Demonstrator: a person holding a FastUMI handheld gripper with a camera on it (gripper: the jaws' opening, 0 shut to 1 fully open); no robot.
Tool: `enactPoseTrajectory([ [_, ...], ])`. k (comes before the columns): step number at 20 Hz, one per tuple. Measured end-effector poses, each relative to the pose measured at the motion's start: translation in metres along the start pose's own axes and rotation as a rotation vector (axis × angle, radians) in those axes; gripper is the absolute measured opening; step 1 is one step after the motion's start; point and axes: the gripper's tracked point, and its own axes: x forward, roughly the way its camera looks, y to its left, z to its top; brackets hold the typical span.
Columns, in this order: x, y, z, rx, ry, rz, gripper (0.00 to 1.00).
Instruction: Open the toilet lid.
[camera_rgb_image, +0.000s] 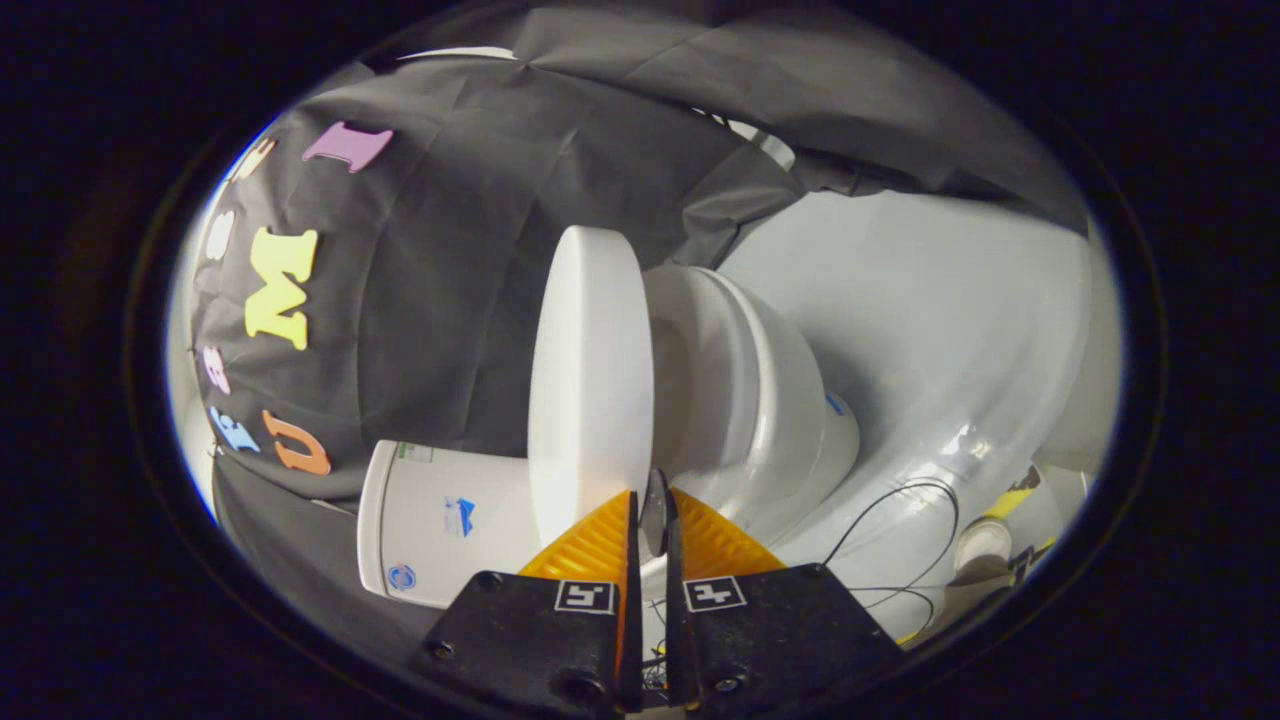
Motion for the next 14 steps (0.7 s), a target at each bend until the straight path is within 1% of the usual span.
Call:
enactPoseTrajectory([
  [2, -0.004, 0.008, -0.001, -0.041, -0.003, -0.004, 0.12],
  [4, -0.009, 0.018, 0.000, -0.051, -0.009, 0.000, 0.12],
  [10, -0.023, 0.073, -0.005, -0.131, -0.027, 0.064, 0.12],
  [14, -0.026, 0.106, -0.012, -0.204, -0.035, 0.079, 0.12],
])
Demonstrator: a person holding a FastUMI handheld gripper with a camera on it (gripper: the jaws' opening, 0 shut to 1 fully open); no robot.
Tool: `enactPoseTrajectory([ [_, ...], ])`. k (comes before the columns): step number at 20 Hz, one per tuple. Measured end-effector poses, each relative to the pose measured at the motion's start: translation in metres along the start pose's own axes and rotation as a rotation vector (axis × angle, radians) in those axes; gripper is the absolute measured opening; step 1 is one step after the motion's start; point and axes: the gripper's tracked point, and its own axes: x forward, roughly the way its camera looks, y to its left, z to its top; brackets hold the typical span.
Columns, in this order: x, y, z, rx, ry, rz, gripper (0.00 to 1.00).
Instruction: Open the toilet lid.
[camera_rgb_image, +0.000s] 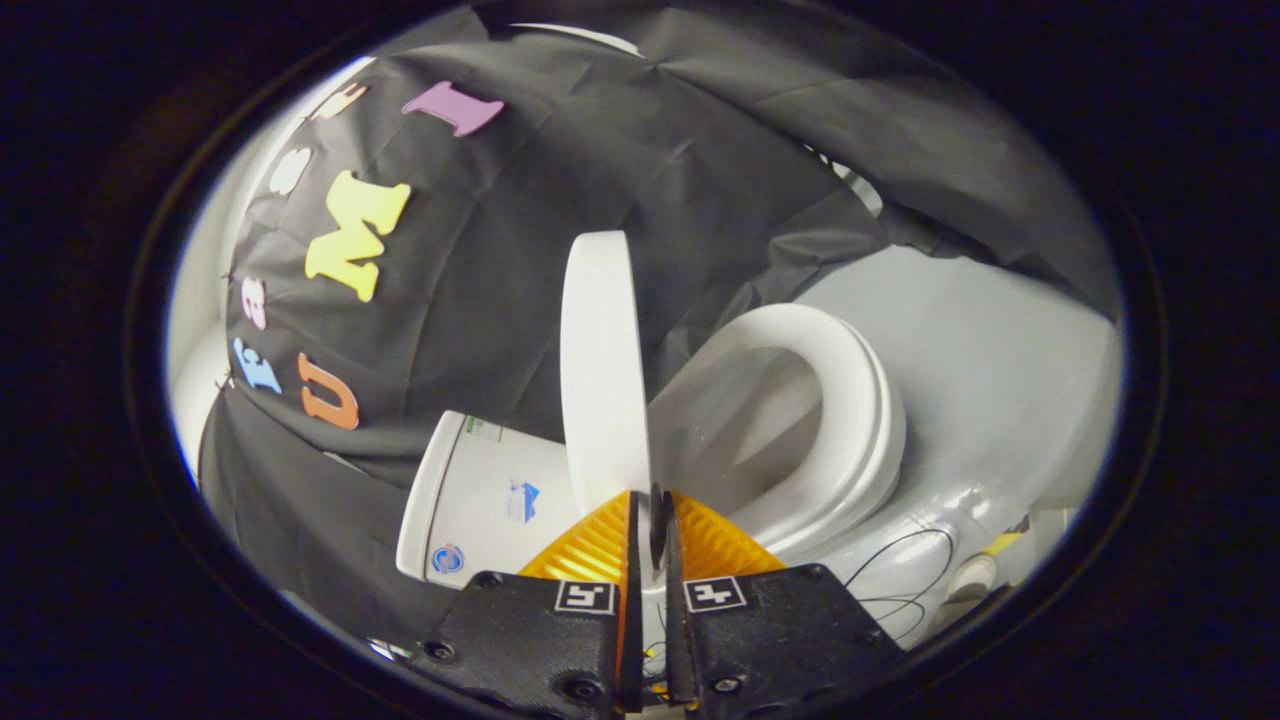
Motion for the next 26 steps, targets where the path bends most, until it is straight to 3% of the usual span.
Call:
enactPoseTrajectory([
  [26, -0.002, 0.109, -0.025, -0.251, 0.028, -0.011, 0.13],
])
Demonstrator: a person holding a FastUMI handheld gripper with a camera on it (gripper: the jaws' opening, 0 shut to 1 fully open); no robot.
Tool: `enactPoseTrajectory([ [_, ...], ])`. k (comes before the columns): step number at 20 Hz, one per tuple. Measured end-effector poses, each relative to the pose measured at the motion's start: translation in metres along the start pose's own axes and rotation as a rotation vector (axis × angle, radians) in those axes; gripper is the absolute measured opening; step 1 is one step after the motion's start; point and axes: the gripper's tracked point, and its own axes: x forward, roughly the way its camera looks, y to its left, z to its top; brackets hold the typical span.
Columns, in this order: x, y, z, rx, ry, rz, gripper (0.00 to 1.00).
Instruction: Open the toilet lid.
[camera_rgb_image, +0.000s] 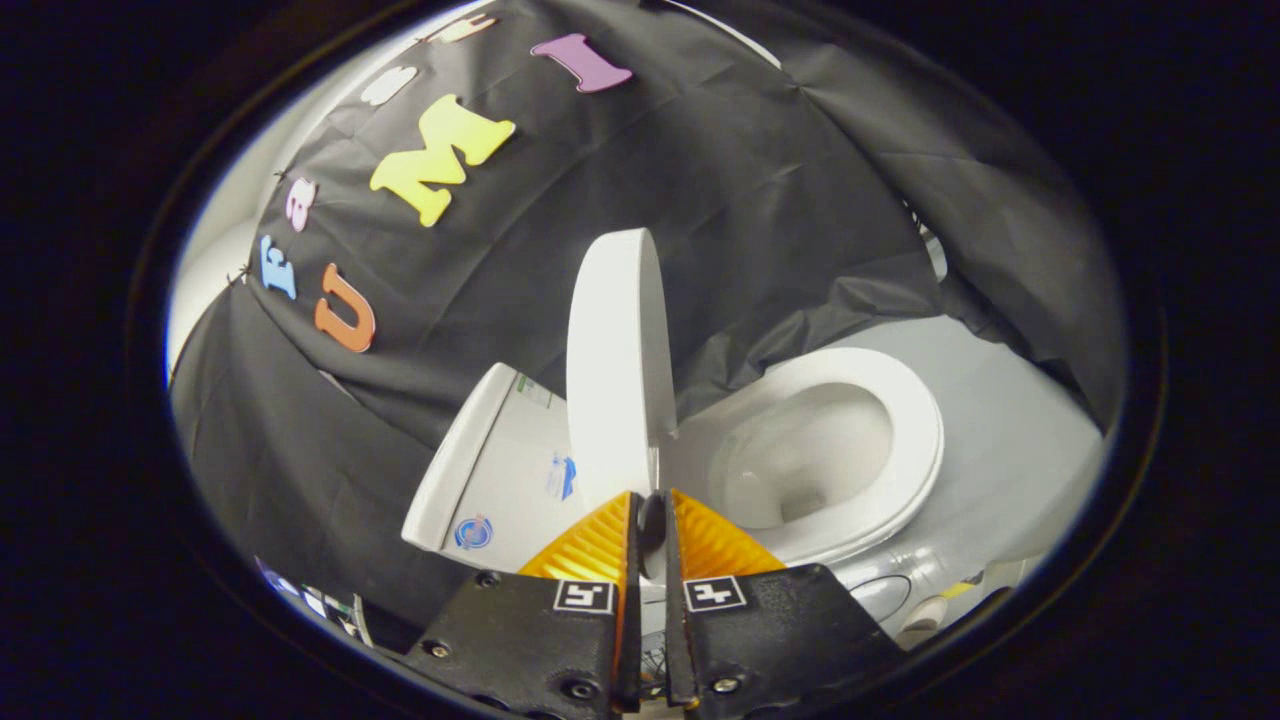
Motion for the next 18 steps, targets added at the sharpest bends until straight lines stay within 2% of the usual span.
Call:
enactPoseTrajectory([
  [18, 0.014, 0.076, -0.009, -0.138, 0.003, 0.009, 0.17],
])
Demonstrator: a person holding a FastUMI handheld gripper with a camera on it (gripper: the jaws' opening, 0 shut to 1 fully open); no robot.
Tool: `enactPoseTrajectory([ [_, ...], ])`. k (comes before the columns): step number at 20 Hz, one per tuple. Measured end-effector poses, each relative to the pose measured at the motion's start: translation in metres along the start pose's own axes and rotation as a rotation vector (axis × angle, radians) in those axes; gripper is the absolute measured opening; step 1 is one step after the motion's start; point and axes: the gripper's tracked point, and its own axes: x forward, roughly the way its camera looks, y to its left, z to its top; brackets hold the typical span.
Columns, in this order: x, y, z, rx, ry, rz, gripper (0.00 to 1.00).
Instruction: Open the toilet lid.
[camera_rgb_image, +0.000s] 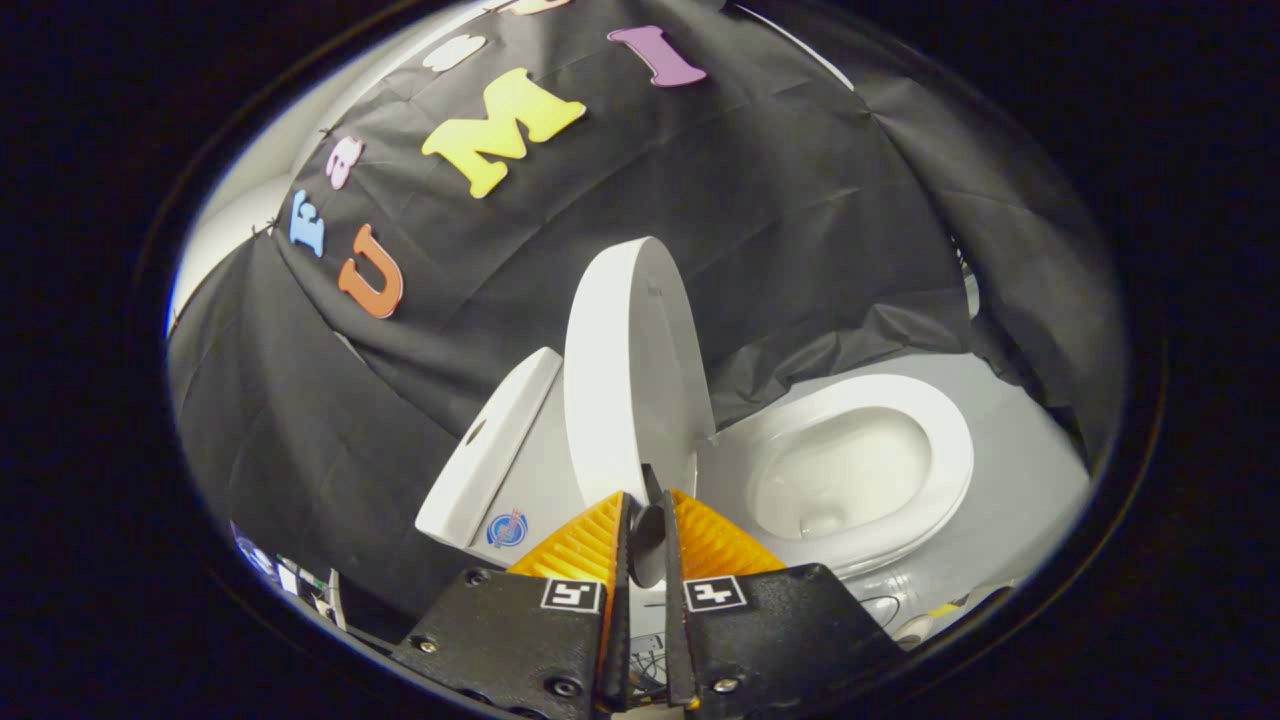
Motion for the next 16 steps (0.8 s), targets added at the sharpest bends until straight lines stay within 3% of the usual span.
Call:
enactPoseTrajectory([
  [16, 0.023, 0.068, -0.013, -0.119, 0.035, 0.018, 0.18],
])
